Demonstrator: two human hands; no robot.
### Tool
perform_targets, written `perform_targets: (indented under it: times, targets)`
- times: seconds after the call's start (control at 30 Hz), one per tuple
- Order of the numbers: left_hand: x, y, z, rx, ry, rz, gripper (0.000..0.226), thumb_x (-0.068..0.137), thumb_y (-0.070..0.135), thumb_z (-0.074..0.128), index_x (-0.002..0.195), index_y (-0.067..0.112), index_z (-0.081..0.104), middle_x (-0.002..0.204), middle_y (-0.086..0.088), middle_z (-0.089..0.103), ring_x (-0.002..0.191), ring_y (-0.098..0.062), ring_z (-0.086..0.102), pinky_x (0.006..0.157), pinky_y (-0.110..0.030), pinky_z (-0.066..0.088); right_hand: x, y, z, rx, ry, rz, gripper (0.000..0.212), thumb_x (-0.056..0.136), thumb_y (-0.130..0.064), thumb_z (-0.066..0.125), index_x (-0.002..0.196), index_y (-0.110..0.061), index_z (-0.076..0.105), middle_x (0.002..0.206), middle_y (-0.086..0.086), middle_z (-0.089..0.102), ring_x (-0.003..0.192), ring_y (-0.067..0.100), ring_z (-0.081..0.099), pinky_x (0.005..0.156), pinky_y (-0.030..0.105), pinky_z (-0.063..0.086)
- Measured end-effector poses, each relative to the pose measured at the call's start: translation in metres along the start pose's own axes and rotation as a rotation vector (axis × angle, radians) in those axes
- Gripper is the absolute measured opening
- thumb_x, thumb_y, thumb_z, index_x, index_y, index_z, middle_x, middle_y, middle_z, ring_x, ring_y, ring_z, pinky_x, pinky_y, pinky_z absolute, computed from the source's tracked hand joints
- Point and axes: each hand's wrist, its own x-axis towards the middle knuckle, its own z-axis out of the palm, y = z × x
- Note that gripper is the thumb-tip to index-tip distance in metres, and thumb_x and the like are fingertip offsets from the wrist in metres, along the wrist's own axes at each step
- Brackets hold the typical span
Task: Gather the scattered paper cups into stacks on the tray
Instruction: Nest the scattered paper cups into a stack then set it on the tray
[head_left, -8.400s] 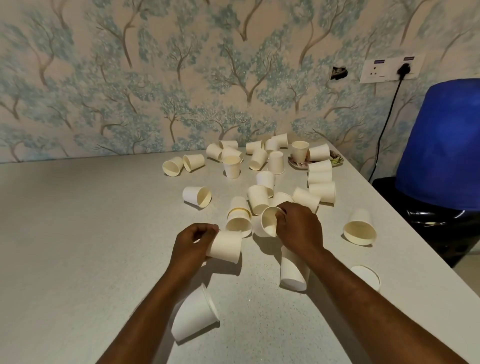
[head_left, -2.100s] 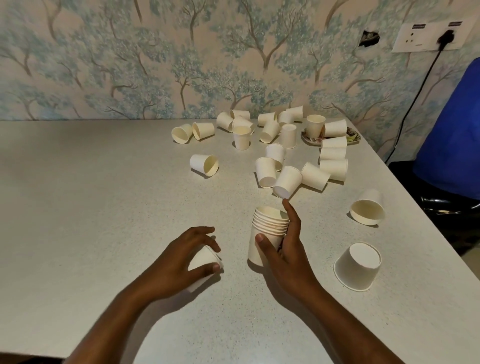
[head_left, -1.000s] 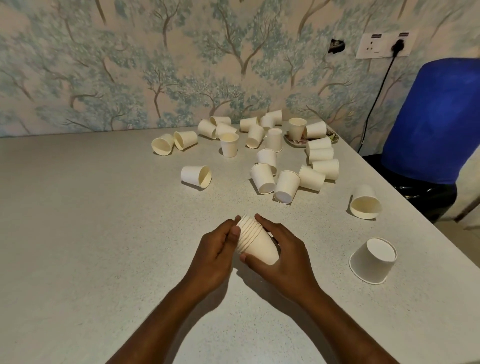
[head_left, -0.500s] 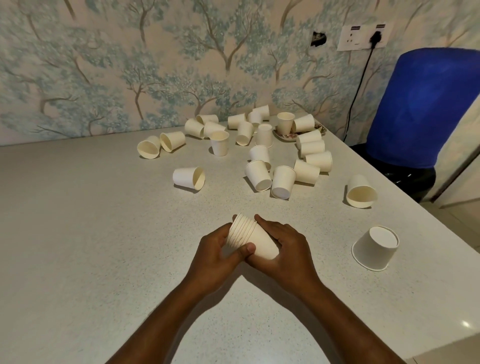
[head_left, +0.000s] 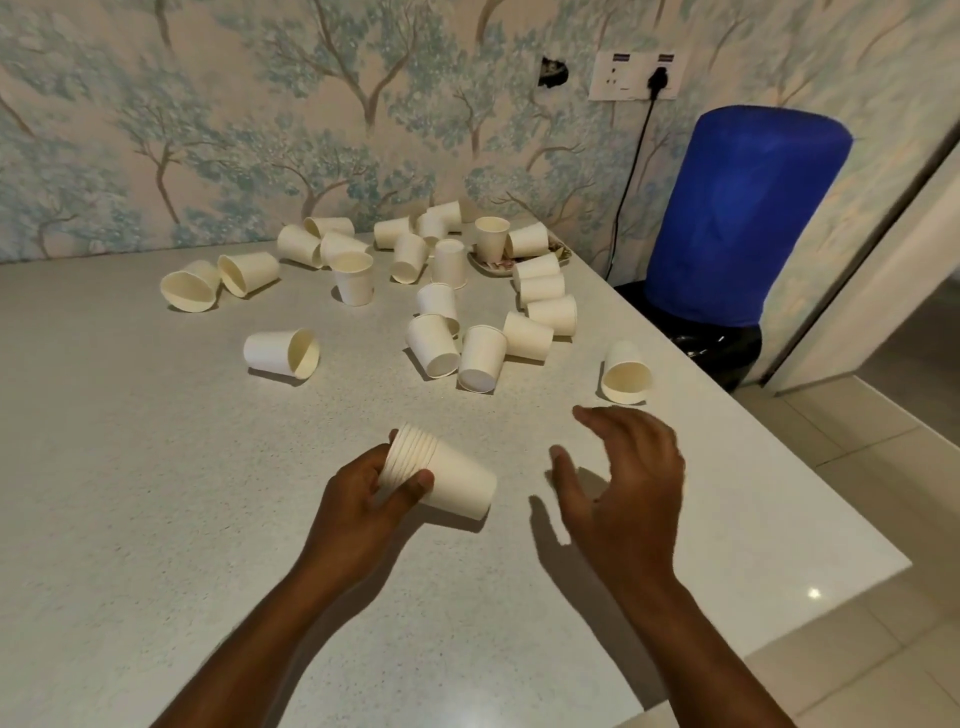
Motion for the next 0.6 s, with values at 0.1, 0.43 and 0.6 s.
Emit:
perform_targets:
  times: [0.1,0.43,0.6]
  targets:
    - [0.002,0.003,0.013,0.002,-0.022,-0.009,0.042,0.086,0.029,0.074,0.124,0.013,0.066,0.12,-0.004,0.071,0.109,-0.02,0.067,0.094,-0.044,0.058,0.007,0.022,-0.011,-0.176,0.031,0.142,0.044,0.084,-0.032,0.078,0.124,-0.02,0.068,0.131,0.0,0.064,0.135,0.025,0.047,0.107,0.049,0.038]
    - [0.003,0.015,0.049,-0.018,0.016,-0.032,0.025,0.086,0.024,0.075,0.11,0.022,0.068,0.103,0.001,0.074,0.099,-0.018,0.07,0.089,-0.042,0.059,0.004,0.066,-0.022,-0.08,-0.376,0.327,0.065,0.091,-0.035,0.073,0.149,-0.034,0.042,0.147,0.003,0.045,0.123,0.025,0.057,0.094,0.034,0.051]
    - [0.001,0.021,0.069,-0.073,0.166,-0.047,0.03,0.081,0.033,0.075,0.109,0.025,0.067,0.1,0.007,0.073,0.093,-0.008,0.07,0.07,-0.018,0.057,0.021,0.072,-0.015,0.491,-0.294,0.62,0.053,0.091,-0.034,0.074,0.139,-0.034,0.051,0.137,-0.003,0.057,0.119,0.018,0.058,0.091,0.033,0.053]
